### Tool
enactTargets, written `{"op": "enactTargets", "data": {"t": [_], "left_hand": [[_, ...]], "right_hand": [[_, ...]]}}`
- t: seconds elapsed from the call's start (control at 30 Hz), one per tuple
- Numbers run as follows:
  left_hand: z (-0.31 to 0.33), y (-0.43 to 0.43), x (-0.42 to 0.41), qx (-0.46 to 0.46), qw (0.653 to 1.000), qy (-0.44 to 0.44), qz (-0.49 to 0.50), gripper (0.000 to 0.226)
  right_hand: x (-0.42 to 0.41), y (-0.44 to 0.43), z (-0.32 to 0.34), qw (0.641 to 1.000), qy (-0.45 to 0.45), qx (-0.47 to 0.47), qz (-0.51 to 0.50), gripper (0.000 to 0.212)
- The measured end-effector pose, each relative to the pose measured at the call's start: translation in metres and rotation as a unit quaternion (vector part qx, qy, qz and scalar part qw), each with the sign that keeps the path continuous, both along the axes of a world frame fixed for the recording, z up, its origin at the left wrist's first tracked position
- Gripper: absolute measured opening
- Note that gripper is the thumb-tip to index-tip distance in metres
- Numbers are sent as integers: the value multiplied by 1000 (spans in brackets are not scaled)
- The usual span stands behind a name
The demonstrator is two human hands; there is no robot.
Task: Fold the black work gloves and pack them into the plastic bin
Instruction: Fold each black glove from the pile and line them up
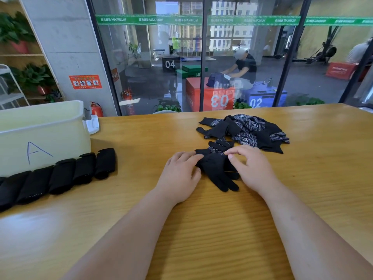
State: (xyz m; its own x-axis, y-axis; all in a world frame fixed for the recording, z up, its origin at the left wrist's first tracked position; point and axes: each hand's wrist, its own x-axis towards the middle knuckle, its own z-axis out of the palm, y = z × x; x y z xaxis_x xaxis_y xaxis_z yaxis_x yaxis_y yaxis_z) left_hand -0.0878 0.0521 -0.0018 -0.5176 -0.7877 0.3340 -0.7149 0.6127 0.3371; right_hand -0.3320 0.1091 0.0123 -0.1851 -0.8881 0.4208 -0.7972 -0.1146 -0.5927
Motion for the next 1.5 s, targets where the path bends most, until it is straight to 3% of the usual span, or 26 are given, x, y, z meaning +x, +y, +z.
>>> {"op": "enactTargets", "data": {"t": [0.23,0.4,0.5,0.57,0.77,0.93,1.1,1.27,1.37,1.43,1.5], "left_hand": [[5,-2,2,-70,993,-21,88,39],[10,-6,23,-36,986,22,159,22],[10,-6,28,-8,974,-29,224,44],[12,-8,27,30,972,-19,234,42],[18,-11,36,137,968,100,186,6],[47,-18,53,210,930,277,119,7],[94,-32,67,193,915,335,116,16],[132,-38,69,1,943,303,139,22],[123,-22,67,-74,968,214,104,23],[98,-11,66,-84,988,115,58,25],[66,4,65,-32,999,8,12,31]], "right_hand": [[-2,-1,-4,999,11,17,-31,24],[4,-3,-7,1000,24,5,-3,26],[8,-6,-8,999,46,3,4,22],[9,-8,-10,998,58,4,4,21],[10,-11,-16,998,70,-3,-3,21],[11,-12,-15,997,75,-11,-4,21],[12,-11,-11,997,73,5,-6,21],[13,-10,-11,997,75,-2,-5,21],[13,-10,-10,997,82,-2,-6,21],[13,-10,-11,996,88,-2,-3,21],[13,-11,-12,996,86,2,2,21]]}}
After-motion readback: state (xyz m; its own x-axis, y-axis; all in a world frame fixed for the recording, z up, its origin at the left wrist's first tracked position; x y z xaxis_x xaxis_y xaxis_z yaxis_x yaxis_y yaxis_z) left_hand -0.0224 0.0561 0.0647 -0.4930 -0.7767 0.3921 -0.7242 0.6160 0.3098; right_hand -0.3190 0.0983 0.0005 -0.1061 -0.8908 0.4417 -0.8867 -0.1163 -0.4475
